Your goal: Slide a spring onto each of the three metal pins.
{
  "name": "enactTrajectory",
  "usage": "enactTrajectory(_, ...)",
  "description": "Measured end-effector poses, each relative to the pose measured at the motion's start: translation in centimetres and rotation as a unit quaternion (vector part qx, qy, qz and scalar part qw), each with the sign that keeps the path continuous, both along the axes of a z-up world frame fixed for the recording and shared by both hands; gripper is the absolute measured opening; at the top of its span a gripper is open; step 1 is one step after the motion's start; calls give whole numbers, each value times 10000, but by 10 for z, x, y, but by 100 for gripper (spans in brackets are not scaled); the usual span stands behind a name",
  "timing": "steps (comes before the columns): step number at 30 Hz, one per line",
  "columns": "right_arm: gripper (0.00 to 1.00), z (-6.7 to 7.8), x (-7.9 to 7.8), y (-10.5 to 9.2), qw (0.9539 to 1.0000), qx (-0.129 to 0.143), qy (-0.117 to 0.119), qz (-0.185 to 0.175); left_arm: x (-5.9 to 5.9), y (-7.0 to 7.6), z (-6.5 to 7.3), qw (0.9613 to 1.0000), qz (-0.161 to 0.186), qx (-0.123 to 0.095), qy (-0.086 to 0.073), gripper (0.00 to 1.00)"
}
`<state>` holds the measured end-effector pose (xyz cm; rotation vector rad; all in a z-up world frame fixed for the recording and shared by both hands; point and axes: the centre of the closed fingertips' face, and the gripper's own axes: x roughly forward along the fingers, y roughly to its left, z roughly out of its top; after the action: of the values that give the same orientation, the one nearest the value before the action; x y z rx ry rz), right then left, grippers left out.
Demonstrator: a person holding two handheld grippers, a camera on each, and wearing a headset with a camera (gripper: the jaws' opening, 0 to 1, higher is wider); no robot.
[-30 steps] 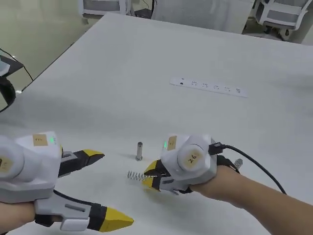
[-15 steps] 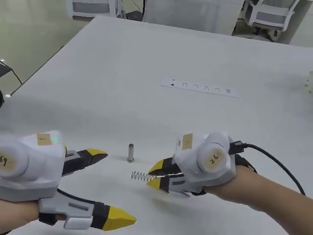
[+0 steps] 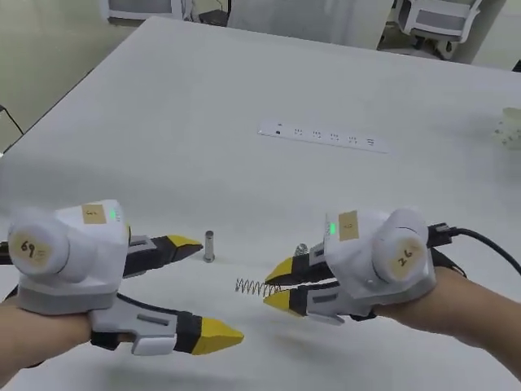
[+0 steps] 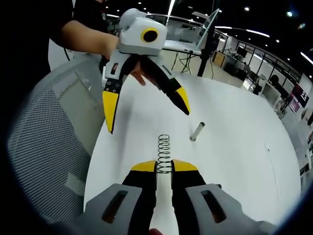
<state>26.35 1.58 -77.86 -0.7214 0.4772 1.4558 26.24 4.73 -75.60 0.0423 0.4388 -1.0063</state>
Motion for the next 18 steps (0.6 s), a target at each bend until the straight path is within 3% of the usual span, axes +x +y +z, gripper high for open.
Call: enactTrajectory(18, 8, 10, -10, -11, 9999, 18, -82, 92, 2, -26, 1, 9985, -520, -74, -148, 38)
